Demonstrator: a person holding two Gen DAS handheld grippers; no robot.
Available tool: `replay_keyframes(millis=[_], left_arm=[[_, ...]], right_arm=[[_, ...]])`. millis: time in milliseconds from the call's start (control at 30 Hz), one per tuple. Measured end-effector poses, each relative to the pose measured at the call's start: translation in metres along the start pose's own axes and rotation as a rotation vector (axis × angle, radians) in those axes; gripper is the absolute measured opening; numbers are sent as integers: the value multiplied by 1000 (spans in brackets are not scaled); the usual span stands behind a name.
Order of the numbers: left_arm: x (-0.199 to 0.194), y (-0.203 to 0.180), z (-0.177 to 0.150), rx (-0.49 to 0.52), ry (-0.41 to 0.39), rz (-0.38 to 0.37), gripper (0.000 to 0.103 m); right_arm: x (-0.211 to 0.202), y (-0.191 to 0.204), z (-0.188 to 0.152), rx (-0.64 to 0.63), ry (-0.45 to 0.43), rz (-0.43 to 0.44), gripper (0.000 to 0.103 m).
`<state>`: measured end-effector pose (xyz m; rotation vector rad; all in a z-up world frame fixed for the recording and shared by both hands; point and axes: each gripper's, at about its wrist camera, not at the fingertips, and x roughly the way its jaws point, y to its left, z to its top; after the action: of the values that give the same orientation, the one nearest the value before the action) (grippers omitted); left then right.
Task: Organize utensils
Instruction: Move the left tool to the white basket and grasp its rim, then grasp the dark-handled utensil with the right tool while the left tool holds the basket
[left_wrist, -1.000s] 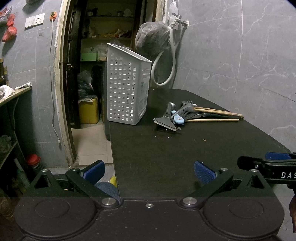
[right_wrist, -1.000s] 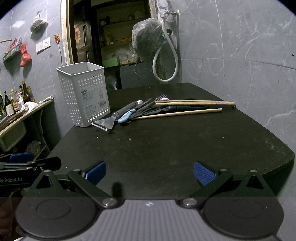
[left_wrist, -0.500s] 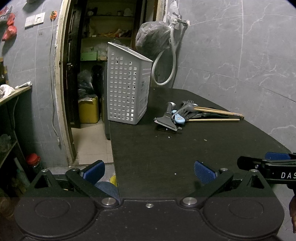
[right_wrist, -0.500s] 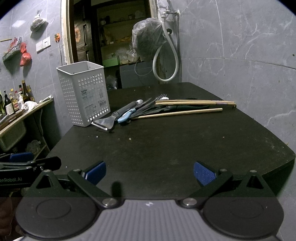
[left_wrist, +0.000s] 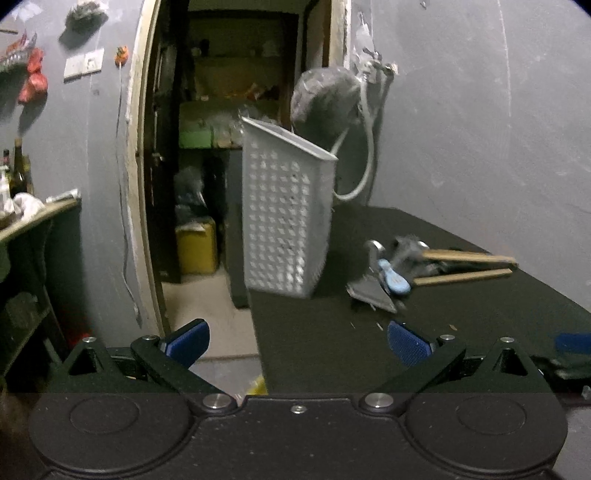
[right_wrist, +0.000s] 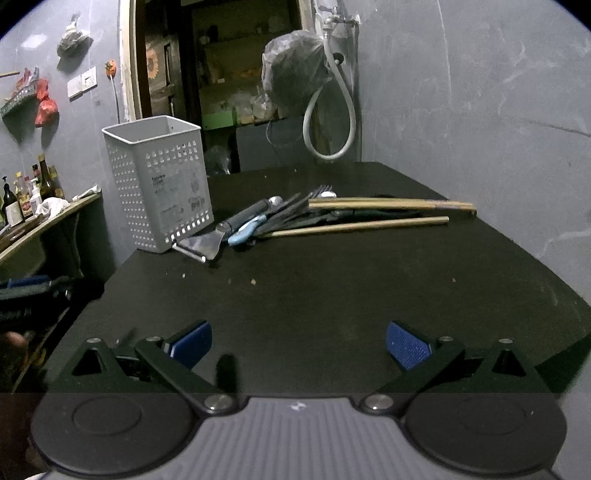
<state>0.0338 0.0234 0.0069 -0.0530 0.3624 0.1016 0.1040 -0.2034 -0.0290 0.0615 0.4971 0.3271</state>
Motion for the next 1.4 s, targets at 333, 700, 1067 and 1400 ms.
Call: replay_keyframes(millis=[333,700,1067,1400], left_arm=[[68,34,39,9,-66,-10,102],[120,41,60,59,-103,-125,102],[147,46,60,39,-73,-228,76],[142,58,66,81,-19,-305,76]], right_arm=[[22,16,18,-99,-69,10,103],[66,43,61,-202,-98,-54,103],[91,67,79,-177,-73,-165,103],[67,68,81,-104,-150,-287,103]])
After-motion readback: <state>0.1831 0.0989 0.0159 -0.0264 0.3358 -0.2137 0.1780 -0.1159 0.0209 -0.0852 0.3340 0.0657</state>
